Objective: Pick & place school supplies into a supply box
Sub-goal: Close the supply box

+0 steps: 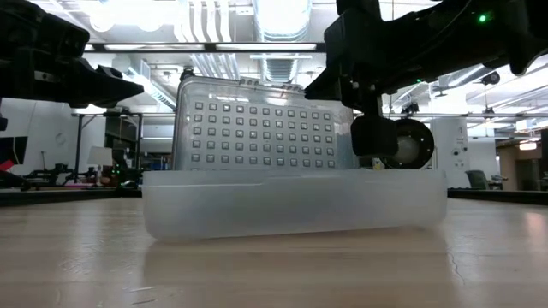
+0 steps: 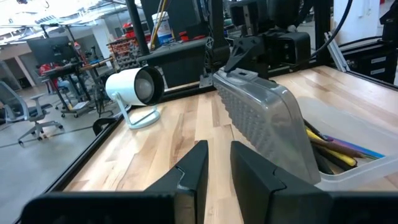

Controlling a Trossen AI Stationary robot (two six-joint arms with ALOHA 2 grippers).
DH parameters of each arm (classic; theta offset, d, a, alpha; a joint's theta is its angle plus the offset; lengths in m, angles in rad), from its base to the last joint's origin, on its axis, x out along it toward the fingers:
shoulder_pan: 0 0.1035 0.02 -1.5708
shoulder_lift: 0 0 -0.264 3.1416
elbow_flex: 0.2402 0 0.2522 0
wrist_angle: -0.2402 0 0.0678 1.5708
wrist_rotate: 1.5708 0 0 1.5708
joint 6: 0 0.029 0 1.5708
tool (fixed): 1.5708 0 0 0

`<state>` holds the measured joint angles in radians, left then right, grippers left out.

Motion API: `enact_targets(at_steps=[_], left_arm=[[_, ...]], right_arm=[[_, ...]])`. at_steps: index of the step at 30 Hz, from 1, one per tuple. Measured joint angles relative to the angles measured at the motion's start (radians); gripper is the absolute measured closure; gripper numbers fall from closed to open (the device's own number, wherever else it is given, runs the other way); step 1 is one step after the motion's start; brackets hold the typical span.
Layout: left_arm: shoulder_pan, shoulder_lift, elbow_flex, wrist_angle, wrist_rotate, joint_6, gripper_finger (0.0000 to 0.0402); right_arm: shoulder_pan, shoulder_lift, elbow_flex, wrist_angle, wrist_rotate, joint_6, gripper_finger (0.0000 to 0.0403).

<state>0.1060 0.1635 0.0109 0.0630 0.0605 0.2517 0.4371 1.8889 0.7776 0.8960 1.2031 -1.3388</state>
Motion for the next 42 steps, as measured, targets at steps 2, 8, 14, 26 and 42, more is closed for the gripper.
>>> enact_targets(at_steps=[2,8,14,26,42], left_arm=[[0.0,0.0,0.0,0.0,0.0,0.0,0.0348],[0.0,0.0,0.0,0.0,0.0,0.0,0.0348],[0.0,0.0,0.0,0.0,0.0,0.0,0.0348],[0.0,0.0,0.0,0.0,0.0,0.0,0.0348],[0.0,0.0,0.0,0.0,0.0,0.0,0.0348]], right_arm=[[0.003,0.0,0.0,0.0,0.002,0.0,0.0395],[0.0,0.0,0.0,0.003,0.002,-0.029,0.0395],[-0.024,0.0,0.0,0.059,-0.003,-0.109,0.0394],[-0.06,0.0,0.0,0.114,-0.025,-0.173,0.0394],[-0.02,0.0,-0.03,0.139,0.037,-0.161,0.0395]])
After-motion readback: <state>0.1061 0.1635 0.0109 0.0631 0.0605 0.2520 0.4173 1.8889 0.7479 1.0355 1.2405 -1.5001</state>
